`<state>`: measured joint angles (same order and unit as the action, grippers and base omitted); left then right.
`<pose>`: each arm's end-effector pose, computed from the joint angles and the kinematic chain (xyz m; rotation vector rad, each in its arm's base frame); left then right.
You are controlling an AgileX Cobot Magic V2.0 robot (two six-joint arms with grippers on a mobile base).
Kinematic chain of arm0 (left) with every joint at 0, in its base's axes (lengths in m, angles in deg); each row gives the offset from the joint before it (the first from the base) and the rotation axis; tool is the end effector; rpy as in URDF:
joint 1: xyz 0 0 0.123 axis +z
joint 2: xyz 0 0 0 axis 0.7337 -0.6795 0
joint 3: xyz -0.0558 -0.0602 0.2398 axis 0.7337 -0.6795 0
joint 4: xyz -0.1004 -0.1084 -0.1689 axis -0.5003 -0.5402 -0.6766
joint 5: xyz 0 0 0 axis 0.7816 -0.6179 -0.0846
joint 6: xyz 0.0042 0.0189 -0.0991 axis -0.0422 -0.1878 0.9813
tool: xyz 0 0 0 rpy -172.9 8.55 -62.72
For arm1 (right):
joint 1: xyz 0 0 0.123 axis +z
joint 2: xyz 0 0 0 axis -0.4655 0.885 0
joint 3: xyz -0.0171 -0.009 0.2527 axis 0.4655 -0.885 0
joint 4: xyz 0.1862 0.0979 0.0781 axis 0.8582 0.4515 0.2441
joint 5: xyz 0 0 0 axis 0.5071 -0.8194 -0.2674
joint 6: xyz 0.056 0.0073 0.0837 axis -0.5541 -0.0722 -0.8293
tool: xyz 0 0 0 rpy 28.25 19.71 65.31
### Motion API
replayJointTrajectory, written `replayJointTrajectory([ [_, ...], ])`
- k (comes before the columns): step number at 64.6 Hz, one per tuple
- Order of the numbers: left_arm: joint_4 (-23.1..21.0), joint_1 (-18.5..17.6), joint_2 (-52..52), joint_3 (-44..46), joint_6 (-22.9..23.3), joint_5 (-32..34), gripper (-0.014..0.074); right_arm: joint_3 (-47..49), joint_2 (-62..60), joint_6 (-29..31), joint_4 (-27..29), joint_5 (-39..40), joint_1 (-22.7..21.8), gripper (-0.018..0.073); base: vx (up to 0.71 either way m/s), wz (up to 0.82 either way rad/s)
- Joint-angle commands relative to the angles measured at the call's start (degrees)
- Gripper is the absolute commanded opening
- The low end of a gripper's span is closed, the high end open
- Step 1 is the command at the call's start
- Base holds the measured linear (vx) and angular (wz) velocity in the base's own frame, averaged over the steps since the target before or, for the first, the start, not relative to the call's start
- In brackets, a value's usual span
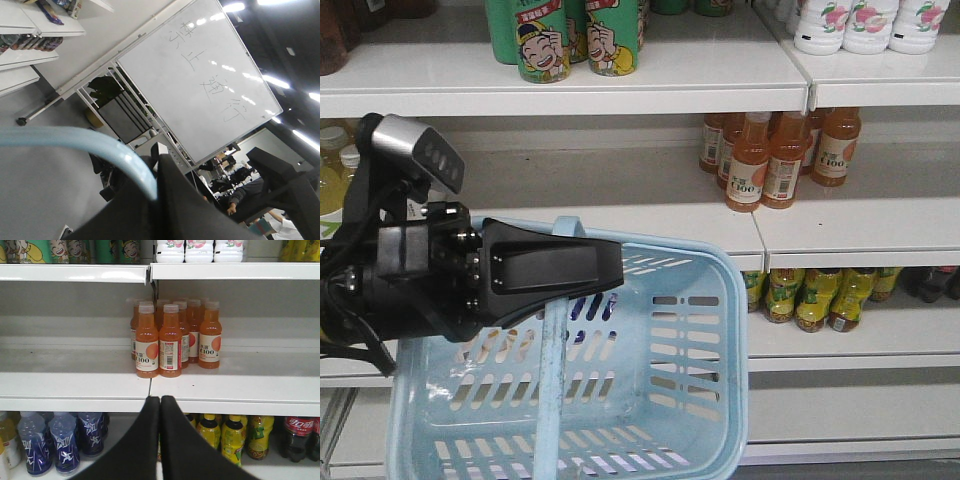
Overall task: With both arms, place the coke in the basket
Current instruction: 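Lift the basket off the shelf with the left gripper and pull back, then hold the basket in the left gripper while the base turns away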
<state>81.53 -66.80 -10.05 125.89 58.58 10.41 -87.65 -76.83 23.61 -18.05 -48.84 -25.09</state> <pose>0.1791 -0.1594 0.3225 0.3782 1.8201 -1.9172 0.0717 0.0030 0.1975 -0.0535 1.5841 0.0155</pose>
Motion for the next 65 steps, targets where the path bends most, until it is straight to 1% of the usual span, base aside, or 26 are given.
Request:
replayJointTrajectory([
  [1,-5.93,-1.04,1.57,1.40,-0.15,11.08,-0.0008,-0.31,0.99,0.13,-0.43,4.13,-0.36,-0.0010,0.00,0.00],
  [23,-7.03,-1.04,1.57,1.40,-0.15,11.08,-0.0008,-0.31,0.99,0.13,-0.43,4.13,-0.36,-0.0010,0.00,0.00],
  [31,-8.38,-1.04,1.57,1.40,-0.15,11.08,-0.0008,-0.31,0.99,0.13,-0.43,4.13,-0.36,-0.0010,0.00,0.00],
  [39,-8.33,-1.10,1.57,1.40,-0.15,11.08,-0.0008,-0.31,0.99,0.13,-0.43,4.13,-0.36,-0.0010,0.00,0.00],
  [56,-9.98,-4.83,1.57,1.58,-0.15,11.08,-0.0008,-0.31,0.99,0.13,-0.43,4.13,-0.36,-0.0010,0.00,0.00],
  [65,-11.08,-5.50,1.57,1.58,-0.15,11.08,-0.0008,-0.31,0.99,0.13,-0.43,4.13,-0.36,-0.0010,0.00,0.00],
])
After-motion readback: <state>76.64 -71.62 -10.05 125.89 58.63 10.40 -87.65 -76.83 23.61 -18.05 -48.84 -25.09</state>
